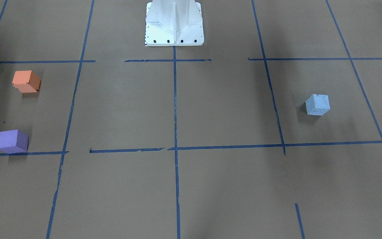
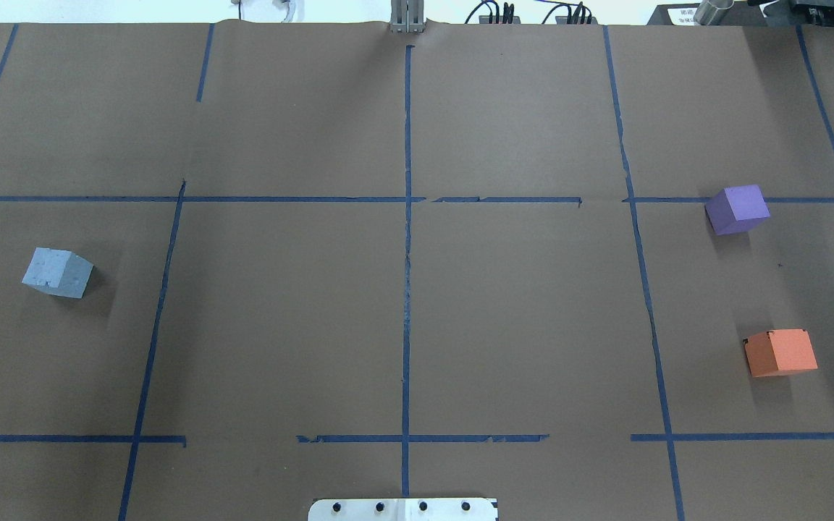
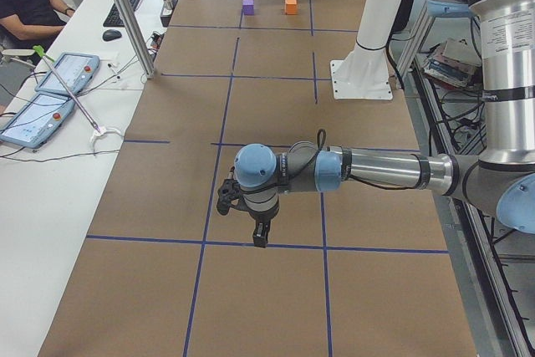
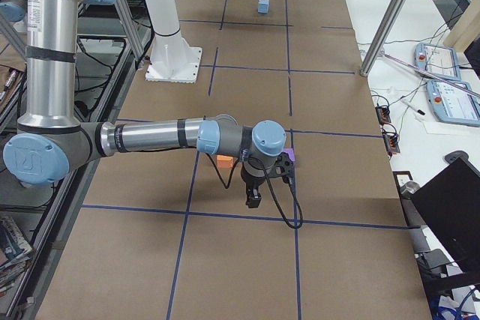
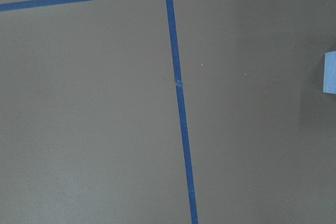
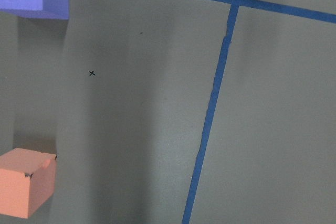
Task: Place blue block between orange and purple blocks
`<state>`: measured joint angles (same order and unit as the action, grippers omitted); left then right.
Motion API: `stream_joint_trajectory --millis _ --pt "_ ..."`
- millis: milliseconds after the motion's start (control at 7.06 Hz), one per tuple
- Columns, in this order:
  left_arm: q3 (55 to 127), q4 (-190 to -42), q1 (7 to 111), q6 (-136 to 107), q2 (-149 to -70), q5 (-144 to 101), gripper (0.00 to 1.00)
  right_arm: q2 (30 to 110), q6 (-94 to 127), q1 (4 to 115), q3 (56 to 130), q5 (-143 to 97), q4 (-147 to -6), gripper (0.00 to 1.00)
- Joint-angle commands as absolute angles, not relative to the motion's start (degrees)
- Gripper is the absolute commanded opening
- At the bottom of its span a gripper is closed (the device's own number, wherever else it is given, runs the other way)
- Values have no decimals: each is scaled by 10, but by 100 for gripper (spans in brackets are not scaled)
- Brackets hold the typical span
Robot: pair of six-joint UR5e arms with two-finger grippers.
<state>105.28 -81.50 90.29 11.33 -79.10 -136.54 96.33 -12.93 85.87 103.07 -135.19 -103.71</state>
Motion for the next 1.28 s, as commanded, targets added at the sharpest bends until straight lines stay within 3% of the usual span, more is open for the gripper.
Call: stream_joint_trajectory --millis 0,1133 --pt "1051 -828 902 113 -791 -1365 100 962 -130 859 1034 -1352 -1036 100" --pt "1045 -859 897 113 -787 -1371 100 959 -130 857 1027 -1352 -1036 100"
